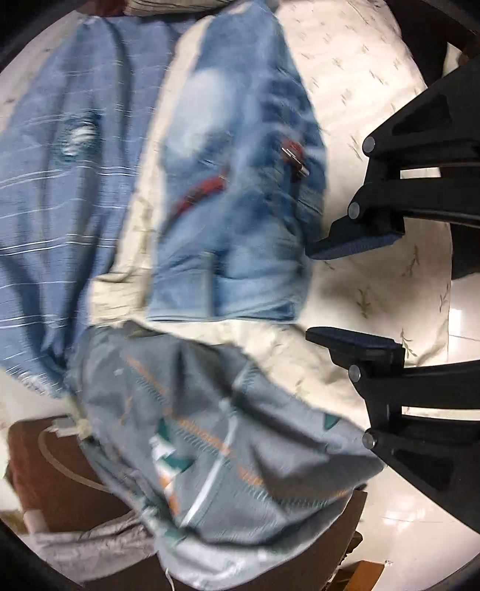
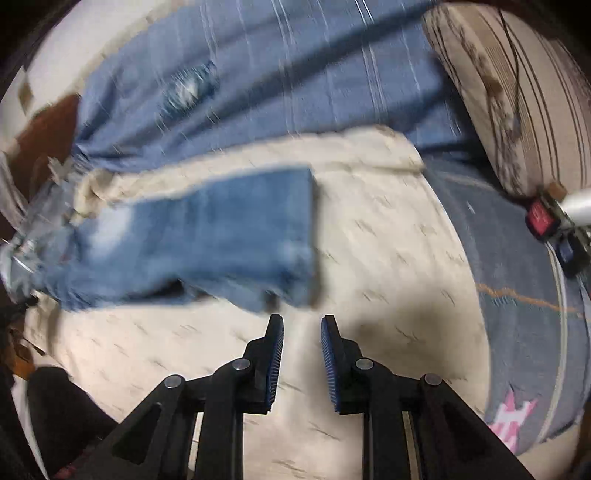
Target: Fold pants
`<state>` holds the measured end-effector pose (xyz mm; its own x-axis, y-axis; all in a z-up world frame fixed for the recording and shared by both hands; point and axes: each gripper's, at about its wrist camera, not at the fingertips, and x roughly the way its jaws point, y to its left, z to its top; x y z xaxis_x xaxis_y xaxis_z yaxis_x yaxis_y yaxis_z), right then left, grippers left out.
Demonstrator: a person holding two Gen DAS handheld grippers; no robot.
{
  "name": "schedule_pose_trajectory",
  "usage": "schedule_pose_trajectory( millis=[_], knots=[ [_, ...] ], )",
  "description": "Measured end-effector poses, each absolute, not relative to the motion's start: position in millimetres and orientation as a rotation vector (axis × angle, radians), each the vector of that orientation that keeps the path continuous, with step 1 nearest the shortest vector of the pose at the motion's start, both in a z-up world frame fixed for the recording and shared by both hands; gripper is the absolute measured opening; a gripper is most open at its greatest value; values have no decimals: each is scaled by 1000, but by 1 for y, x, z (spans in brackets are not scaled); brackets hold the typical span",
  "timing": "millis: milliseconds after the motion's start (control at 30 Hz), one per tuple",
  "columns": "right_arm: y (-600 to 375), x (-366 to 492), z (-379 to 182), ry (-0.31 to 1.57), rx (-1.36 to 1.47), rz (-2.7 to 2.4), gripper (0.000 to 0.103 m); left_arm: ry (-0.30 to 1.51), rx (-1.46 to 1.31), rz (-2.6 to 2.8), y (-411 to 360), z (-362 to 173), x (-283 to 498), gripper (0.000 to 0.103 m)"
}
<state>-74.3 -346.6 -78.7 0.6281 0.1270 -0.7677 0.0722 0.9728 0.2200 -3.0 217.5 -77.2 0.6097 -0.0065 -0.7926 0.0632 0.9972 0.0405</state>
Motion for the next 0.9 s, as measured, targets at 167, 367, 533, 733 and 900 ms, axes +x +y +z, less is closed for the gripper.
schedule_pose_trajectory(
  millis=[167, 367, 533, 733, 900],
  knots=[
    [-304, -29, -69, 827, 262, 83, 24, 781, 21, -147, 168, -36, 6, 53],
    [-277, 9, -100, 861, 342, 129, 24, 852, 13, -177, 89, -68, 56, 54],
    [-283, 9, -133, 895, 353, 122, 24, 960, 98, -87, 62, -126, 74, 54],
    [-290, 5, -142, 896, 355, 145, 25, 865, 372, -39, 32, -144, 57, 56],
    [-287, -3, -133, 887, 348, 133, 34, 849, 400, -65, 34, -146, 45, 57]
  ],
)
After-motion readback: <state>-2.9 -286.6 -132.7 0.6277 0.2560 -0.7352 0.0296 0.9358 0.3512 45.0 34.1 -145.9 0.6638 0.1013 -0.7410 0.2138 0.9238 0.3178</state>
